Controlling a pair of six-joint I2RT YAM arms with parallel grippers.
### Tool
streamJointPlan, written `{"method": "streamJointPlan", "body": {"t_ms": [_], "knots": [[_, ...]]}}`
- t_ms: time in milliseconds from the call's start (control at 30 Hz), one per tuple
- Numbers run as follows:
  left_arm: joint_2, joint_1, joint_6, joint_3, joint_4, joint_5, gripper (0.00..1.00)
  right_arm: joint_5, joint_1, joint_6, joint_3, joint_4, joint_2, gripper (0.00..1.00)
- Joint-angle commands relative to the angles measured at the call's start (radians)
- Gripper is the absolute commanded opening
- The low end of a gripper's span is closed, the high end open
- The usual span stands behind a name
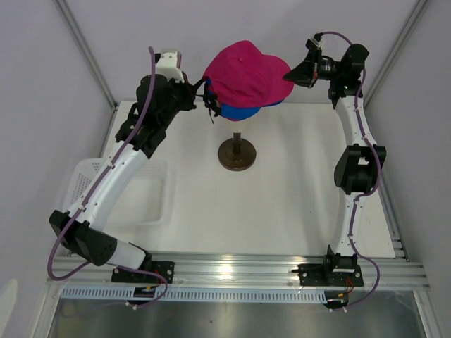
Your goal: Stack the hats
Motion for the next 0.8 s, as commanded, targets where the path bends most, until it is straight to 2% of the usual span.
{"method": "streamJointPlan", "body": {"t_ms": [0, 133, 367, 500, 600, 667, 733, 767], "knots": [[0.006, 0.066, -0.015, -0.031, -0.058, -0.083, 0.01, 0.076, -0.040, -0.108, 0.015, -0.125, 0.045, 0.00], [0.004, 0.071, -0.023, -0.085, -0.061, -0.069, 0.01, 0.094, -0.040, -0.262, 0.005, -0.303, 0.045, 0.00], [-0.014, 0.072, -0.022, -0.143, -0.064, -0.057, 0.01, 0.117, -0.041, -0.353, -0.028, -0.385, 0.056, 0.00], [-0.025, 0.072, -0.026, -0.184, -0.065, -0.052, 0.01, 0.131, -0.046, -0.451, -0.026, -0.552, 0.054, 0.00], [-0.042, 0.072, -0.023, -0.218, -0.056, -0.033, 0.01, 0.123, -0.046, -0.507, -0.031, -0.603, 0.039, 0.00], [-0.062, 0.072, -0.014, -0.238, -0.038, 0.003, 0.01, 0.108, -0.046, -0.498, -0.040, -0.591, 0.016, 0.00], [-0.071, 0.072, 0.021, -0.232, -0.038, 0.041, 0.01, 0.078, -0.043, -0.432, -0.066, -0.478, -0.001, 0.00], [-0.074, 0.072, 0.047, -0.225, -0.056, 0.067, 0.01, 0.071, -0.040, -0.328, -0.080, -0.334, -0.021, 0.00]]}}
